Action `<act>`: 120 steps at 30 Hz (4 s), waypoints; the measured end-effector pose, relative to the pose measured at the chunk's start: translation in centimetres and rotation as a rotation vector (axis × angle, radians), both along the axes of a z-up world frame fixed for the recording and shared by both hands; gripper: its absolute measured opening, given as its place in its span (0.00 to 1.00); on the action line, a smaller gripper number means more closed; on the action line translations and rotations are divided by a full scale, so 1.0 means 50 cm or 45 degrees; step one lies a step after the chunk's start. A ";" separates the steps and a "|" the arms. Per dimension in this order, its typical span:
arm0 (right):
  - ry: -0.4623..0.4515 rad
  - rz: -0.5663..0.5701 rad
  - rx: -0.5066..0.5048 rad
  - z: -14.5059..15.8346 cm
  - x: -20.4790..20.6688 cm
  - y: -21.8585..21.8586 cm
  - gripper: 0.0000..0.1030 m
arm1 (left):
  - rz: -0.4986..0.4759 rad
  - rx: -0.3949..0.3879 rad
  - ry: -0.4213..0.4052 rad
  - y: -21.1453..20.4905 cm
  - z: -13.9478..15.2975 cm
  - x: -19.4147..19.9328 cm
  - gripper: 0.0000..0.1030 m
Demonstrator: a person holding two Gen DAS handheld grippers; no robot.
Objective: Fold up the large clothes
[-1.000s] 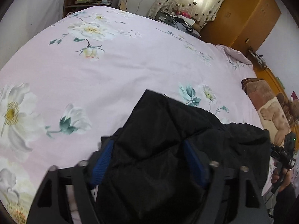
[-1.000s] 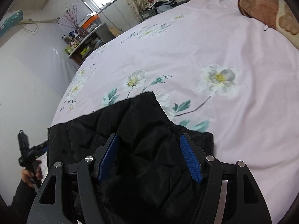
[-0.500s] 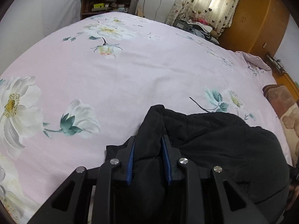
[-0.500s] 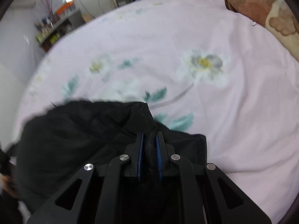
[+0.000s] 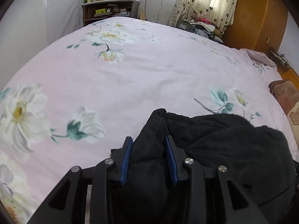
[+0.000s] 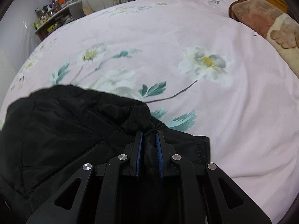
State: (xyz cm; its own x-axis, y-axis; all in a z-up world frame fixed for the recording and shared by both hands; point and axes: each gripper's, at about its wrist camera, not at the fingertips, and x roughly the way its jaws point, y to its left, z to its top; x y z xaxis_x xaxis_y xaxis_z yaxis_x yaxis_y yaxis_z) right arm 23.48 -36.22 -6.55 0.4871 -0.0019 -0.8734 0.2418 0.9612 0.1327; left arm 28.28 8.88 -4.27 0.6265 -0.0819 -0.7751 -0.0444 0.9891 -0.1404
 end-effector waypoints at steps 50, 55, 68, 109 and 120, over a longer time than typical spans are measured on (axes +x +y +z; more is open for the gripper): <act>-0.285 0.204 -0.103 0.118 -0.132 0.167 0.34 | -0.578 0.009 -0.118 -0.308 0.076 -0.143 0.56; -0.218 0.157 -0.094 0.031 -0.129 0.126 0.34 | -0.557 0.044 -0.072 -0.326 0.006 -0.127 0.58; -0.246 0.082 -0.117 0.073 -0.125 0.086 0.34 | -0.290 0.115 -0.122 -0.098 0.075 -0.085 0.56; -0.302 0.220 -0.060 0.144 -0.108 0.185 0.36 | -0.406 0.024 -0.132 -0.206 0.094 -0.096 0.56; -0.127 0.300 -0.077 0.027 -0.012 0.217 0.36 | -0.500 0.086 0.009 -0.295 -0.006 -0.044 0.57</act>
